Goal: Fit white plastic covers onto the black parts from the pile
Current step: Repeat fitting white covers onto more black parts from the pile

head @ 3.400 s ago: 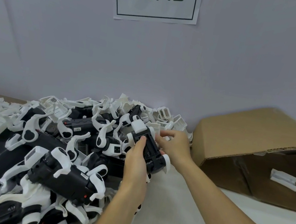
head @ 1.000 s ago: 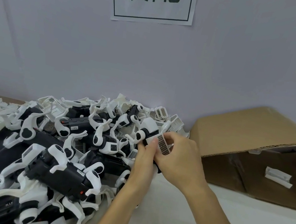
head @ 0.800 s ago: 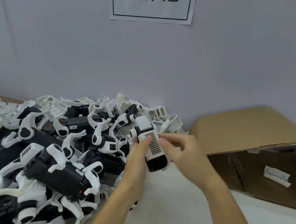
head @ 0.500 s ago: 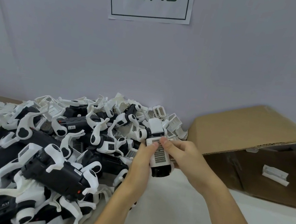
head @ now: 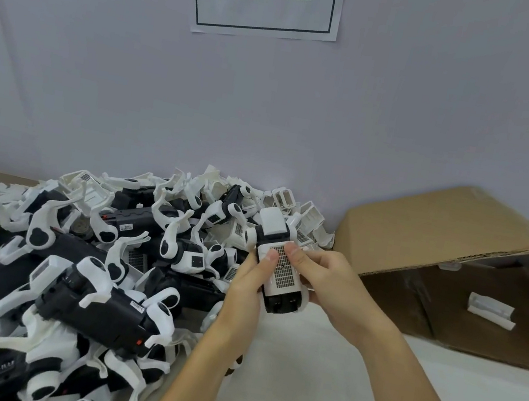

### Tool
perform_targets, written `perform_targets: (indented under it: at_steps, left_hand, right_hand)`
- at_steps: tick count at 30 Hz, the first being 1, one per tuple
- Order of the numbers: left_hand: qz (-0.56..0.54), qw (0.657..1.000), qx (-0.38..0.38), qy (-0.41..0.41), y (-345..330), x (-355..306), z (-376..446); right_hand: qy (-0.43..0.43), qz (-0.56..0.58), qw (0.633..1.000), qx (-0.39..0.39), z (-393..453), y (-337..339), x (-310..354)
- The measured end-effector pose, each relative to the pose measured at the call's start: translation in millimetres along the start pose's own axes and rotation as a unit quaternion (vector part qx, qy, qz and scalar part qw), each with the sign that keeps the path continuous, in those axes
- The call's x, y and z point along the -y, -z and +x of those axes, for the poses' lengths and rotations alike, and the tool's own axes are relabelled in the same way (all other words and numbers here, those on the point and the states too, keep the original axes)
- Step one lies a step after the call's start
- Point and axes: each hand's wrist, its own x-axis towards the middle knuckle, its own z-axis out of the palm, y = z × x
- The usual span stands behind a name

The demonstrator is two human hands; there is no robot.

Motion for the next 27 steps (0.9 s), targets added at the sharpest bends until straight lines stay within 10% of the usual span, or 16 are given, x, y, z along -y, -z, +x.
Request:
perform_targets:
  at_steps: [11,27]
  left_hand:
    - [0.183,0.982,-0.017,-0.043,-3,1,-4]
    - [0.106,0.985,-0.114,-0.073,-10,-4,-5]
  right_hand:
    - [0.032,-0.027,0.998,-0.045,1,0,-4]
    - [0.088,-0.004,0.981,-0.172,1,-25,-12]
